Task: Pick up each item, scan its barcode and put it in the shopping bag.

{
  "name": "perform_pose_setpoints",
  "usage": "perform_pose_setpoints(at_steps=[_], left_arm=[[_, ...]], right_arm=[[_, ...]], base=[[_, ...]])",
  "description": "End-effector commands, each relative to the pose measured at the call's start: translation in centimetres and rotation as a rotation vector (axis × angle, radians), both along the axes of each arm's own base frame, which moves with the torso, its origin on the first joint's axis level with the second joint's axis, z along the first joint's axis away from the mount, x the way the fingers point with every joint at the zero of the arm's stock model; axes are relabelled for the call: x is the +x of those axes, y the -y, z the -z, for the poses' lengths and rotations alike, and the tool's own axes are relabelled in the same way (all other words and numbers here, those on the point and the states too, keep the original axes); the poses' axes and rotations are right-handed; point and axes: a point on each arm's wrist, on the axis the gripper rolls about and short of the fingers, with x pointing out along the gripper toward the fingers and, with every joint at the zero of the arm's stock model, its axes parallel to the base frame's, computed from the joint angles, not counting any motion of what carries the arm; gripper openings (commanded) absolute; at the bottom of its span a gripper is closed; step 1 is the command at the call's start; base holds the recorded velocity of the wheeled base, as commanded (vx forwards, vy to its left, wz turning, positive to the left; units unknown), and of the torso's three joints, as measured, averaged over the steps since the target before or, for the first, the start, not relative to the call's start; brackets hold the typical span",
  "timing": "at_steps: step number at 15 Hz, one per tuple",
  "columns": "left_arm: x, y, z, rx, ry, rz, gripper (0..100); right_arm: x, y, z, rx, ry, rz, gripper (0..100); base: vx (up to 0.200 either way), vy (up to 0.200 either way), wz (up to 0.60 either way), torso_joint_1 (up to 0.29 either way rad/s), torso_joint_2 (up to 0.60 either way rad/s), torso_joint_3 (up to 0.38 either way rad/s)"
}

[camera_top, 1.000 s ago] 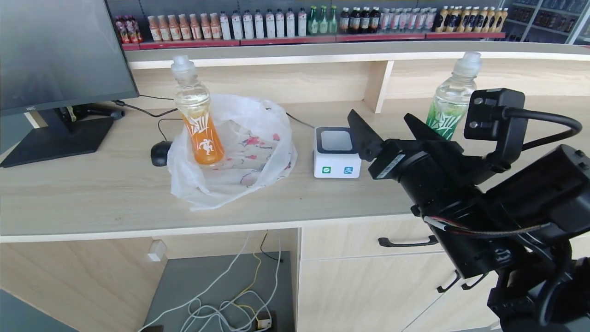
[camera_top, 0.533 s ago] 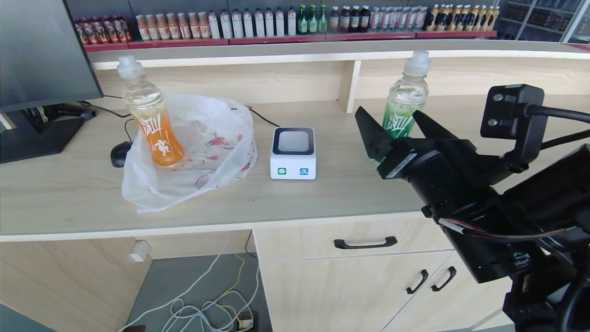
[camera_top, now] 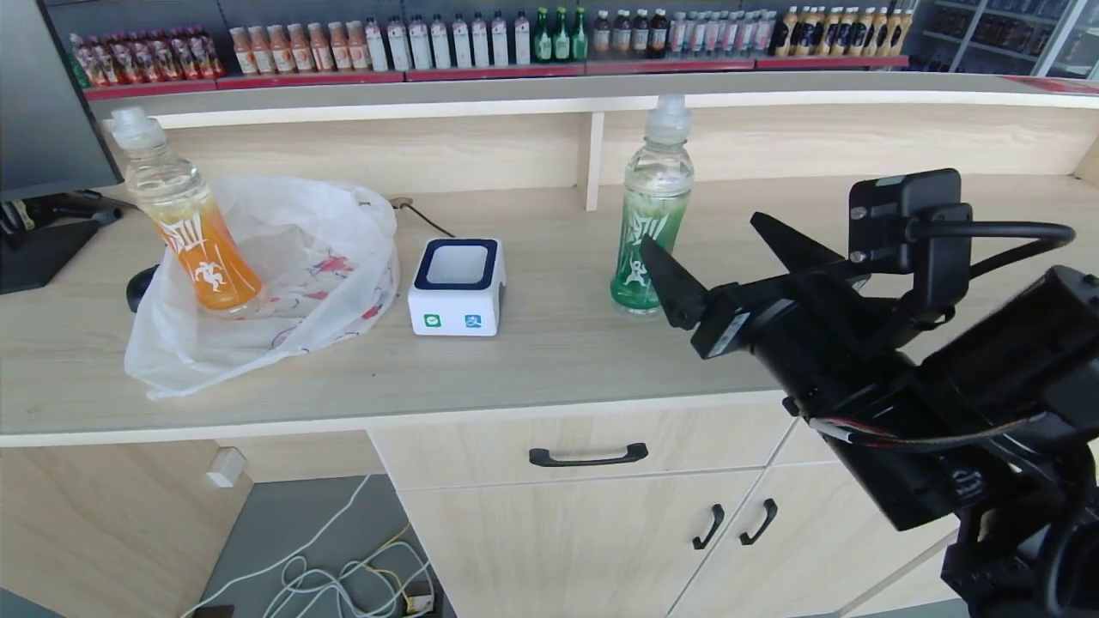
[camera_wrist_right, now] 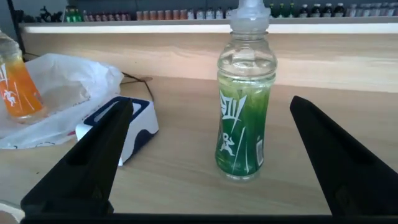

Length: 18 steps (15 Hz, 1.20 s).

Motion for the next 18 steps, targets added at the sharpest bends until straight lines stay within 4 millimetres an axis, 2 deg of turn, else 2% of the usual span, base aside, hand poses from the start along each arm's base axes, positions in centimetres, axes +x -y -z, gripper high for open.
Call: perform_pose_setpoints(at_steps=[1, 4, 5, 9, 13, 18], left_arm=[[0.0, 0.0, 0.0, 0.000, 0.000, 0.000, 100], [0.0, 0.0, 0.0, 0.000, 0.000, 0.000, 100], [0.0, 0.0, 0.0, 0.000, 0.000, 0.000, 100], [0.0, 0.0, 0.0, 0.000, 0.000, 0.000, 100], [0.0, 0.0, 0.0, 0.000, 0.000, 0.000, 100], [0.0, 0.0, 0.0, 0.000, 0.000, 0.000, 100]], right_arm=[[0.7, 0.0, -0.7, -0.016, -0.022, 0.012, 100], [2.7, 0.0, -1.7, -0.026, -0.093, 0.037, 100], [3.9, -0.3, -2.4, -0.043, -0.131, 0.019, 100], [6.2, -1.4, -4.0, -0.100, -0.189, -0.003, 100], [8.9, -3.3, -3.3, -0.099, -0.190, 0.003, 100], [11.0, -2.5, -3.6, -0.082, -0.175, 0.071, 100]], base=[[0.000, 0.000, 0.00, 0.000, 0.00, 0.000], [0.000, 0.000, 0.00, 0.000, 0.00, 0.000], [0.000, 0.000, 0.00, 0.000, 0.00, 0.000], [0.000, 0.000, 0.00, 0.000, 0.00, 0.000], [0.000, 0.000, 0.00, 0.000, 0.00, 0.000], [0.000, 0.000, 0.00, 0.000, 0.00, 0.000]])
